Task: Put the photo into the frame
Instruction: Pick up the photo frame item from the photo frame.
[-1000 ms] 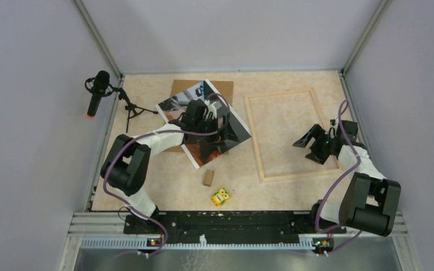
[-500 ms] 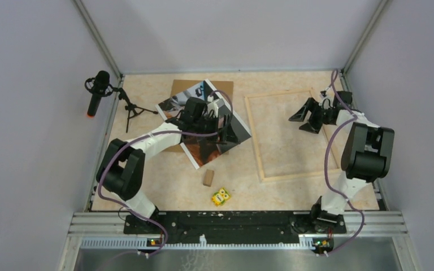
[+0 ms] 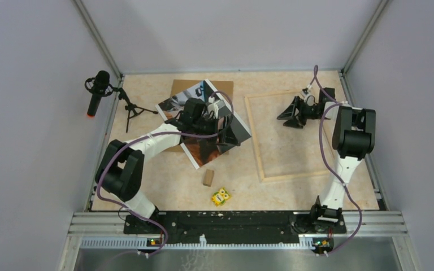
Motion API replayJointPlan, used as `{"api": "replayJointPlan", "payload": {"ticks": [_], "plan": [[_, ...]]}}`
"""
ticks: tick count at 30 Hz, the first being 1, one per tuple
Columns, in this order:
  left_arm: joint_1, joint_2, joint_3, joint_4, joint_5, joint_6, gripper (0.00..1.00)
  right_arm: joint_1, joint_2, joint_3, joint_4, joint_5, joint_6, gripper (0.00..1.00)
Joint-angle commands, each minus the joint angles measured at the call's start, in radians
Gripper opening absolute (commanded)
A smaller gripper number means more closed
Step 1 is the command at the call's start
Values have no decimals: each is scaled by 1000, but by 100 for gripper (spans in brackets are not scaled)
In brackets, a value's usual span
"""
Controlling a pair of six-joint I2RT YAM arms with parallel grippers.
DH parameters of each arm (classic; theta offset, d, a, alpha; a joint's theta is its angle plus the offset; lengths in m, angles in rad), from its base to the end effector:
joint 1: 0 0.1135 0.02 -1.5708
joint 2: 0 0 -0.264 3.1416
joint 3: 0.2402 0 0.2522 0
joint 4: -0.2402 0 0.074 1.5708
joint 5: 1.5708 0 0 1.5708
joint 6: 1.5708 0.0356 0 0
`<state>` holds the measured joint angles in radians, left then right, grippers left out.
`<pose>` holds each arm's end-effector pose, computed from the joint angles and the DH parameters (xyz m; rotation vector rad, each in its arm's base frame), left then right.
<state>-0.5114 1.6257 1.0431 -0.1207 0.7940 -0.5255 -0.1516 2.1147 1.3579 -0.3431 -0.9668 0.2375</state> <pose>0.2906 -0.1922 0.2284 0.4467 2.3903 -1.4172 0.4183 -0.0343 0.1309 0.1691 2.4371 1.2961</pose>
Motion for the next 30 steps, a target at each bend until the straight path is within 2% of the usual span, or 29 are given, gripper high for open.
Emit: {"api": "replayJointPlan", "payload": {"ticks": [1, 10, 19, 21, 26, 28, 30], "plan": [[2, -34, -9, 52, 38, -6, 98, 18, 17, -43, 70, -86, -4, 65], [11, -51, -16, 61, 34, -5, 98, 35, 27, -92, 121, -143, 27, 60], [30, -75, -34, 81, 17, -10, 98, 35, -9, -107, 175, -205, 107, 45], [31, -78, -36, 83, 11, -10, 98, 35, -44, -128, 217, -219, 148, 40], [40, -90, -44, 88, -4, -8, 98, 34, -114, -185, 304, -220, 258, 16], [43, -98, -46, 87, -12, -4, 98, 34, -135, -216, 336, -213, 295, 1], [44, -107, -47, 87, -26, 5, 98, 34, -164, -239, 372, -211, 320, 0]]}}
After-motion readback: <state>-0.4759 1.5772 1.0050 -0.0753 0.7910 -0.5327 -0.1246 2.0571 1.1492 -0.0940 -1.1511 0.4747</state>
